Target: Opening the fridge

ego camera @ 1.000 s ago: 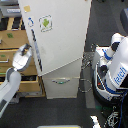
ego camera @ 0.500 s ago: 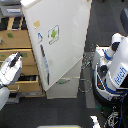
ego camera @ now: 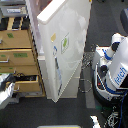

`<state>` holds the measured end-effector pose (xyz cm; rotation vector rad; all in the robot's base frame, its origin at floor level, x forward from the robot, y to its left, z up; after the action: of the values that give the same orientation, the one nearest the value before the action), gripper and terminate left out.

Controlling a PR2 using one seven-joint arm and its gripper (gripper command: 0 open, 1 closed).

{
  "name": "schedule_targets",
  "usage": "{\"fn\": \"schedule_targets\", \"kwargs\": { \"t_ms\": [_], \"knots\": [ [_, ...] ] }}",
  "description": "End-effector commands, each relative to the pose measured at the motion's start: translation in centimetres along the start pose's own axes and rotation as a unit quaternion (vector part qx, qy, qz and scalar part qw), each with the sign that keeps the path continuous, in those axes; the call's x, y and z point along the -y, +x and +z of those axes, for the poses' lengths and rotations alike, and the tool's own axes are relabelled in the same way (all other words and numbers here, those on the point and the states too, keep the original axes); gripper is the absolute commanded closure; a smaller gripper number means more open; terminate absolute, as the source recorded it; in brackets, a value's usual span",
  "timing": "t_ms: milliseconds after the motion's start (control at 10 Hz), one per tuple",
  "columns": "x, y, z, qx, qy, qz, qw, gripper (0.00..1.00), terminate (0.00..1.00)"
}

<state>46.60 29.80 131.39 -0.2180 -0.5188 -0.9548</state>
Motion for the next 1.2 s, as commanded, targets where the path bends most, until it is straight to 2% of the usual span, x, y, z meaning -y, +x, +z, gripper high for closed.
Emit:
{"fn": "schedule_targets", "kwargs": {
  "t_ms": [100, 300, 600, 800, 900, 1200],
  "knots": [
    [-8.3, -5.8, -26.7, -0.149, -0.077, 0.112, 0.979, 0.00, 0.00],
    [-12.4, -4.5, -32.1, -0.181, -0.074, 0.135, 0.971, 0.00, 0.00],
    [-14.9, 6.7, -40.7, -0.216, -0.058, 0.136, 0.965, 0.00, 0.00],
    [-9.8, 22.0, -49.2, -0.248, -0.055, 0.075, 0.964, 0.00, 0.00],
    [-7.2, 26.8, -50.3, -0.251, -0.050, 0.054, 0.965, 0.00, 0.00],
    [19.3, 50.9, -44.4, -0.203, -0.030, -0.140, 0.969, 0.00, 0.00]
  ]
}}
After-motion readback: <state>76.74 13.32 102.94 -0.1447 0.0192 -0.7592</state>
